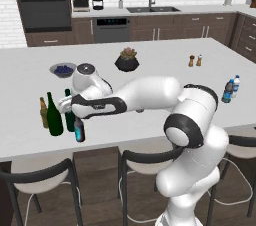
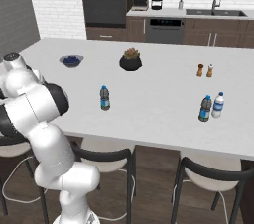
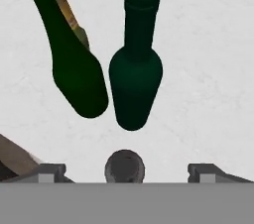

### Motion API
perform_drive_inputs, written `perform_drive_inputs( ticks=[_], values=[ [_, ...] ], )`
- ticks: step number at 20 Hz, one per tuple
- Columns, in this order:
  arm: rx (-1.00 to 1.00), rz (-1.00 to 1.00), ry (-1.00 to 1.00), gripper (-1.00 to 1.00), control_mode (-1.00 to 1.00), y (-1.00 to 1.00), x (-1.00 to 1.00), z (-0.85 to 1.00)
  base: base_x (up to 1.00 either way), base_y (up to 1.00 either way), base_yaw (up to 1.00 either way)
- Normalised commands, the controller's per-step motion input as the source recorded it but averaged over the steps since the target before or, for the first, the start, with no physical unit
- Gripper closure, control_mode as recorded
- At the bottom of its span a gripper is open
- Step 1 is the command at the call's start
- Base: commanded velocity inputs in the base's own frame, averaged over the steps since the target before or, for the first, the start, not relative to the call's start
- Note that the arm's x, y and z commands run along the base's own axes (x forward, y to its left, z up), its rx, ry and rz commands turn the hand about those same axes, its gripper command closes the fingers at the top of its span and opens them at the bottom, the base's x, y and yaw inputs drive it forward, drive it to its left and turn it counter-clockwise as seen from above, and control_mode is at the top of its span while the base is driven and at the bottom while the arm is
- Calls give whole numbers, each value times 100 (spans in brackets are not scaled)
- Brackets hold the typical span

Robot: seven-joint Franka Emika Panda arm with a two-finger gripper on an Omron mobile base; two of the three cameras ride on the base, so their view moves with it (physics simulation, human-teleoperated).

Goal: Move the plastic bottles in the middle to the plastics group, and the glass bottles in the middle to the glass group.

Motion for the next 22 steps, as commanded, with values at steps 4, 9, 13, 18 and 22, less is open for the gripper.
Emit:
perform_drive_inputs(
  ticks=[4,9,13,18,22],
  values=[
    [5,-1,0,-100,-100,-66,-21,20,0,0,0],
    [0,-1,0,-100,-100,-98,-29,0,0,0,0],
    [0,-1,0,-100,-100,-100,-27,1,0,0,0],
    [0,-11,0,-100,-100,-92,3,8,0,0,0],
    [0,-20,0,-100,-100,-82,17,10,0,0,0]
  ],
)
